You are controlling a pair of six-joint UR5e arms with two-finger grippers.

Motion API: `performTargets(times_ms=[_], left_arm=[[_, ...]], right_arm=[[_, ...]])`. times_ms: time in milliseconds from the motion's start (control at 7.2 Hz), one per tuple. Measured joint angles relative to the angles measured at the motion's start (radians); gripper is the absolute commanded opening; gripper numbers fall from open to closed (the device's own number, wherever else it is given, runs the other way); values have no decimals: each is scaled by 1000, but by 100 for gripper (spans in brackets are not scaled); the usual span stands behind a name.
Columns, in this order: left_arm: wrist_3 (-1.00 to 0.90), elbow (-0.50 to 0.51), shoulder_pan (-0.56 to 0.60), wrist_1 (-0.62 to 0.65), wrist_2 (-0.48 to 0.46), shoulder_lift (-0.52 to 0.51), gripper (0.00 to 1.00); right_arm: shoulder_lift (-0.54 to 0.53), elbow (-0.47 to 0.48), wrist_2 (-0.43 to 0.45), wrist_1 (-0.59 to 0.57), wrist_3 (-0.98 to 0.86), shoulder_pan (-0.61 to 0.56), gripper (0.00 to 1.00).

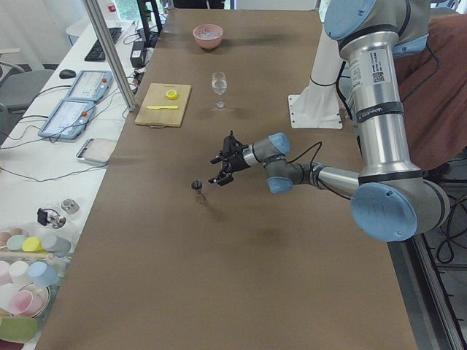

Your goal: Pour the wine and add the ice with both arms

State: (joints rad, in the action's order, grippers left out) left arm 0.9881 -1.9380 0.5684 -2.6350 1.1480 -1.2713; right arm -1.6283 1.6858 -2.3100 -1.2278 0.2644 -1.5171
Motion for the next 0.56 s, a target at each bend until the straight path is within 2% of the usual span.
performTargets(times_ms=[139,278,555], left_arm=[[-95,-15,64,36,140,2,98],[-193,-25,189,114,342,-11,98],[-497,-36,522,355,760,-72,98]], right_arm=[[0,0,-1,0,0,0,100],[-1,0,-1,1,0,0,100],[-1,2,-4,1,1,1,100]])
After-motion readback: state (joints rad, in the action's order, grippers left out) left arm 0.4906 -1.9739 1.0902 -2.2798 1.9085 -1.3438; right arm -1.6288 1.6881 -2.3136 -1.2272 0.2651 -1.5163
